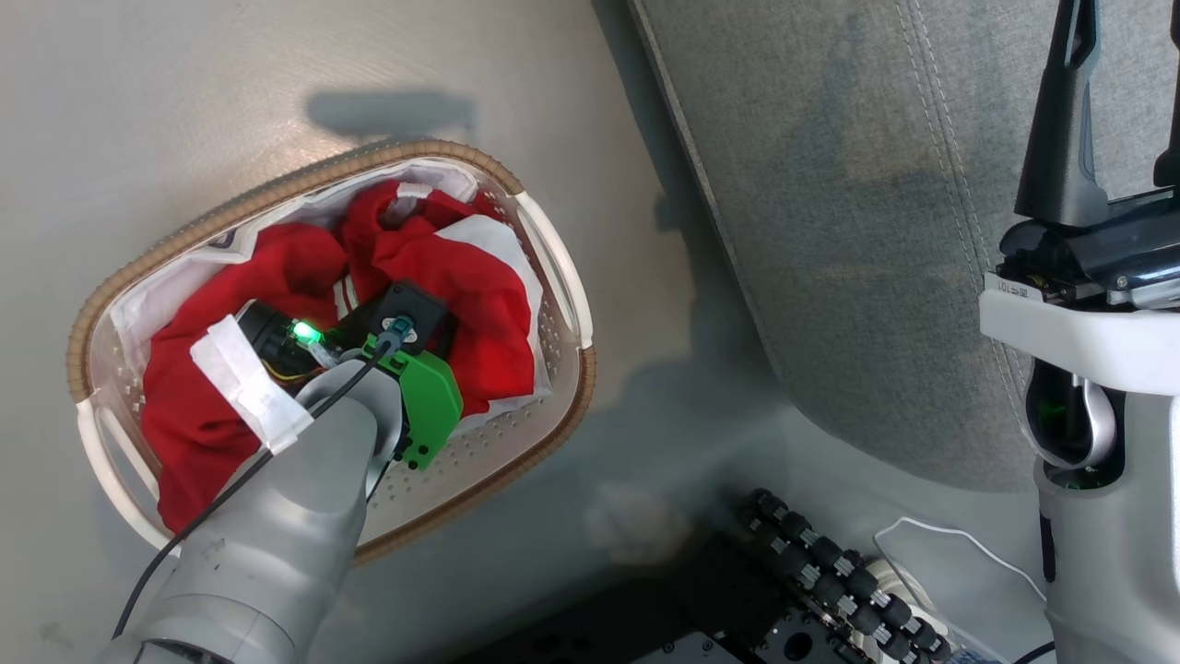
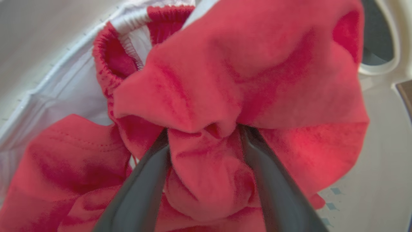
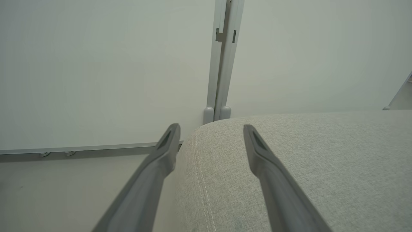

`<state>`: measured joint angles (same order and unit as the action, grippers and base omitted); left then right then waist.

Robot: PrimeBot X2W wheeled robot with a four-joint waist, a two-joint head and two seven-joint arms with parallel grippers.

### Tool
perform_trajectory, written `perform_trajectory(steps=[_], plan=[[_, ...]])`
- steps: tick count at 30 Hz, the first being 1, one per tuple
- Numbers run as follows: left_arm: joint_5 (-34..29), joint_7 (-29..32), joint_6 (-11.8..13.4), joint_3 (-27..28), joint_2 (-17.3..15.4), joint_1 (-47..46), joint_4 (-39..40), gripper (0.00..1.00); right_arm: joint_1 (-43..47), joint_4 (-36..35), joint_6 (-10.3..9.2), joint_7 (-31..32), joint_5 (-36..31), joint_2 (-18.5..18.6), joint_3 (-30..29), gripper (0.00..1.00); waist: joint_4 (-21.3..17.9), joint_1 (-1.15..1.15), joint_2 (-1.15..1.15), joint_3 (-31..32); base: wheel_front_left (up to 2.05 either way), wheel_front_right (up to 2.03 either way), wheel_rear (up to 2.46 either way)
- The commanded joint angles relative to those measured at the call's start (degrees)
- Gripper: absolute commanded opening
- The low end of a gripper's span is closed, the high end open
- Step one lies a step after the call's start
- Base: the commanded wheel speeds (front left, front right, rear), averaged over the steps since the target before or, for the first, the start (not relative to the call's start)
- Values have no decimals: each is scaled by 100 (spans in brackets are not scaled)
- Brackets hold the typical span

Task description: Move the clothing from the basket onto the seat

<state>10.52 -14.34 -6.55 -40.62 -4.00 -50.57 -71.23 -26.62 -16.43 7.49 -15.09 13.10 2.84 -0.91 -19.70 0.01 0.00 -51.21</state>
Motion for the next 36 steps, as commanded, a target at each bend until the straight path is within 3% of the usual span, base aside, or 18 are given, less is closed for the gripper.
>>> perform_trajectory(steps=[1, 2, 10, 18, 28, 36], plan=[[53, 1, -43, -28, 2, -74, -32, 16, -47, 30, 0, -12, 22, 9, 8, 100, -36, -1, 0, -31, 0, 0, 0], [75, 7, -47, -55, 15, -50, -37, 0, -48, 43, 0, -12, 14, 9, 17, 100, -24, -1, 0, -15, 0, 0, 0], [303, -54, -97, -229, 88, 129, 234, 0, -64, 138, 0, -12, -130, 11, 28, 100, 169, -1, 0, 253, 0, 0, 0], [462, -91, -97, -301, -10, 519, 1327, 0, 163, 390, 0, -12, -512, 12, 36, 100, 618, -1, 0, 926, 0, 0, 0], [301, -89, -90, -56, -273, 1337, 2908, 0, 657, 830, -1, -12, -974, 16, -59, 100, 1259, -1, 0, 2281, 0, 0, 0], [101, -90, -84, 121, -547, 1589, 3674, 0, 1279, 1218, -1, -12, -1128, 16, -67, 100, 1517, -1, 0, 3446, 0, 0, 0]])
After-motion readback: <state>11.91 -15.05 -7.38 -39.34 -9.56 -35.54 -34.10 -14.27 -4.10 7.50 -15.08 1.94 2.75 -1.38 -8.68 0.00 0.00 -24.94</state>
